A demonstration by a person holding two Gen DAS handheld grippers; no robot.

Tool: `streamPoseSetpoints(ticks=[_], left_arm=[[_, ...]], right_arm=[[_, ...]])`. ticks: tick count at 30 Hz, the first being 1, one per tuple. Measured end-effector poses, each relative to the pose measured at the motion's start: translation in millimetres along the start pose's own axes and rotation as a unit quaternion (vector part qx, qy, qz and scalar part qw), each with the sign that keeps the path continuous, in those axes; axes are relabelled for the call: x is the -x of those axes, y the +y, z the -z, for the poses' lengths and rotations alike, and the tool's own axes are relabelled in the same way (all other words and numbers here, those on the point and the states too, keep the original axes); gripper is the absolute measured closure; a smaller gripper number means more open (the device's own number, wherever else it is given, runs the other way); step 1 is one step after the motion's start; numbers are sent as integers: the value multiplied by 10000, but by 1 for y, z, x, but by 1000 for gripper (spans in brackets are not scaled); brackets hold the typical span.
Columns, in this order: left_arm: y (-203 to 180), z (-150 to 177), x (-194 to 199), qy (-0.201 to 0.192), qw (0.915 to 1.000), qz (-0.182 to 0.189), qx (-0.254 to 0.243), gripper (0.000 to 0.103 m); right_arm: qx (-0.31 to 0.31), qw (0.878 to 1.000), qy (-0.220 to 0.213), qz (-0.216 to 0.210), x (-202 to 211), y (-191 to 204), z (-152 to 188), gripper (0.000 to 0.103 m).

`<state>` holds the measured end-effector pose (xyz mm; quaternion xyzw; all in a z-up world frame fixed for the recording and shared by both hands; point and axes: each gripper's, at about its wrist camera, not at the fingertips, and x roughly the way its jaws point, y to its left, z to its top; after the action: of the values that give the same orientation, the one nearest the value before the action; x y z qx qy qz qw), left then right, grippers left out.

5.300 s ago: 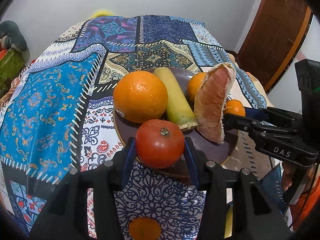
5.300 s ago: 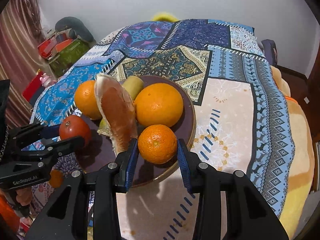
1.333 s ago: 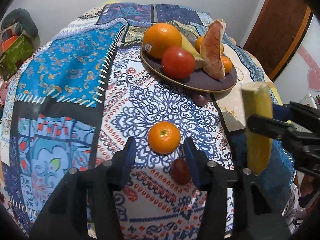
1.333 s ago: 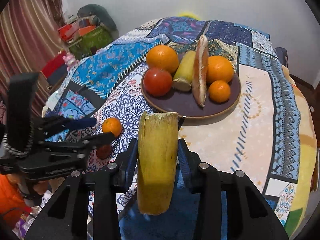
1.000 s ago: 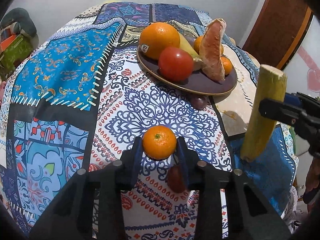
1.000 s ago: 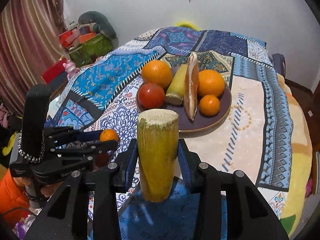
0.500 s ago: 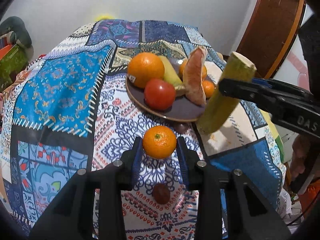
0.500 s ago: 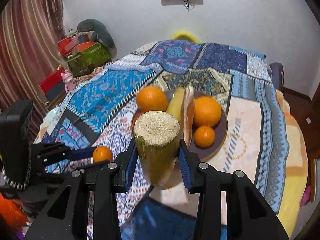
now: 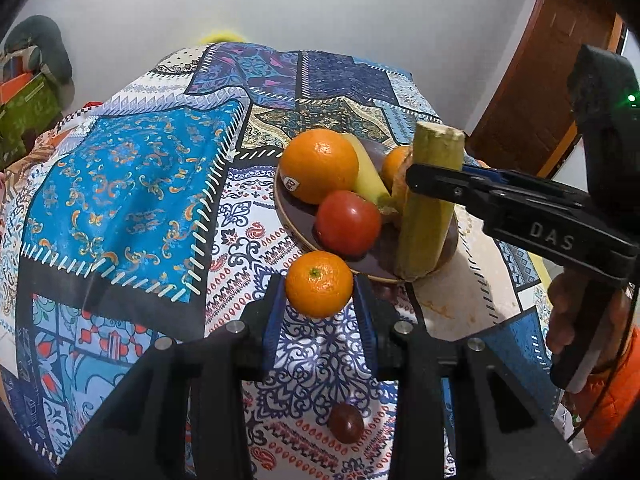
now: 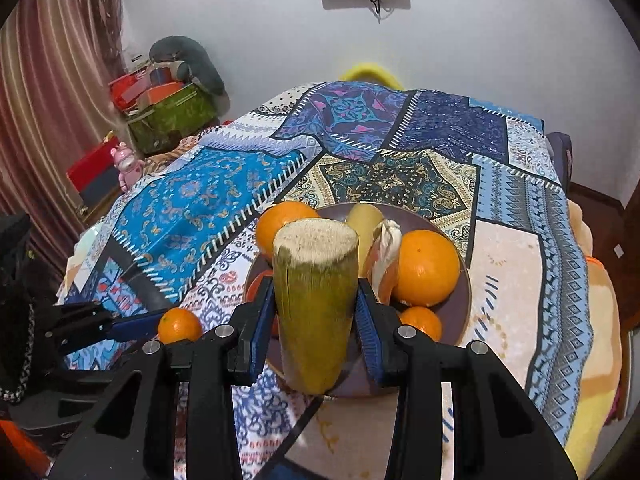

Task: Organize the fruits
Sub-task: 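Lay the gourd on the plate with the right tool while the left tool places the mandarin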

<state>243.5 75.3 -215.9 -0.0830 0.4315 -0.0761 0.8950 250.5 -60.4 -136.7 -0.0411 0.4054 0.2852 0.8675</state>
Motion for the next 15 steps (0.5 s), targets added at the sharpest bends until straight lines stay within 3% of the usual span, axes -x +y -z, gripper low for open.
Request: streamPoseSetpoints(ticks=[15], left_arm=[[-9,-11,2,-106,9998,-105,-146,69]], right_arm=[[-69,9999,134,55,-2,-10,-1,65]])
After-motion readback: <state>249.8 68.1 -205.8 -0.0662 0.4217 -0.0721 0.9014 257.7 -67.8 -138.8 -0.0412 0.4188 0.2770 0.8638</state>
